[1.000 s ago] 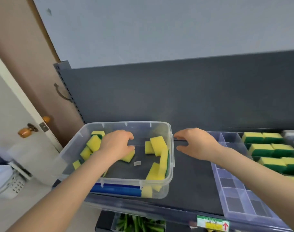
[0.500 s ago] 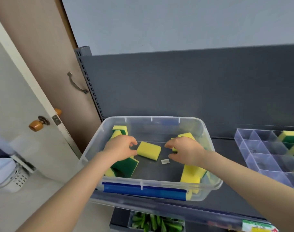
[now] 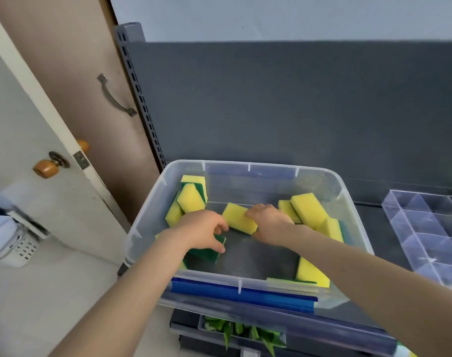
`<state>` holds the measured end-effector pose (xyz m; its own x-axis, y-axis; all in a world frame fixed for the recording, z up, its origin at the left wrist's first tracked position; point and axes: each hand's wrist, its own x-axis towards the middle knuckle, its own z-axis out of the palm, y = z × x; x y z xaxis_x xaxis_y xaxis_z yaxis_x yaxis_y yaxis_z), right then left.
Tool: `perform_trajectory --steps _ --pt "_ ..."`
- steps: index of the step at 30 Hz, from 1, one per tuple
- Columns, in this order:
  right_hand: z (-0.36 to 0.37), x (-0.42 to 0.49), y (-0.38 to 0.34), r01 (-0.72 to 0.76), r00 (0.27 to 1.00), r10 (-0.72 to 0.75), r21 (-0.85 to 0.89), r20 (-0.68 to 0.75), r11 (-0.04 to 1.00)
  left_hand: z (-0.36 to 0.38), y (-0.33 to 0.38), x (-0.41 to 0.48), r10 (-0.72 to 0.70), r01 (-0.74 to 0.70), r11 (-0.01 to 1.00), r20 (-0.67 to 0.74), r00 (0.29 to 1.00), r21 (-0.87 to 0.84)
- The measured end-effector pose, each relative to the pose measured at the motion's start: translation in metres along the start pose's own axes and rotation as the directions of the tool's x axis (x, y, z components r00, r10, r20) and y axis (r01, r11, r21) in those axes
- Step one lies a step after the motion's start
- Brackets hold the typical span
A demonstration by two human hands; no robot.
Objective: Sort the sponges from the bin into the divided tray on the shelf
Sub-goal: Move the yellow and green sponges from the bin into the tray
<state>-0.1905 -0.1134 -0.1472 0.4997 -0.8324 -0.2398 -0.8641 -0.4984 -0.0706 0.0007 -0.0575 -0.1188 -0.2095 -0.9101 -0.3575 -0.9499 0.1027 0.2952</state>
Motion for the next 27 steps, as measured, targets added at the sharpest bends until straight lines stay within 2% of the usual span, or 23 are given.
perform_trajectory --steps 3,5,12,16,21,27 --pt "0.01 0.004 -0.004 -0.018 1.0 0.017 0.018 0.011 1.0 0.002 0.0 0.002 -0.007 0.004 0.999 0.067 0.998 0.033" --pt "0.015 0.006 -0.007 -0.034 0.999 0.034 0.015 -0.004 0.999 0.003 0.0 0.003 -0.012 0.01 0.999 0.054 0.998 0.045" --pt "0.005 0.006 -0.003 -0.051 0.997 0.053 0.037 -0.062 0.998 0.002 0.0 0.007 0.013 -0.006 0.998 -0.122 0.993 0.064" --pt "-0.011 -0.005 0.006 -0.02 0.981 0.038 0.097 -0.192 0.995 0.002 0.0 0.009 0.032 -0.026 0.999 -0.253 0.967 0.026" --pt "-0.025 -0.024 0.019 0.002 0.949 0.024 0.082 -0.314 0.997 0.002 0.004 0.008 -0.005 -0.027 0.996 -0.372 0.928 -0.081" --pt "-0.03 -0.042 0.03 -0.011 0.974 0.028 0.075 -0.223 0.997 -0.004 0.009 0.005 -0.021 -0.053 0.986 -0.439 0.898 -0.155"
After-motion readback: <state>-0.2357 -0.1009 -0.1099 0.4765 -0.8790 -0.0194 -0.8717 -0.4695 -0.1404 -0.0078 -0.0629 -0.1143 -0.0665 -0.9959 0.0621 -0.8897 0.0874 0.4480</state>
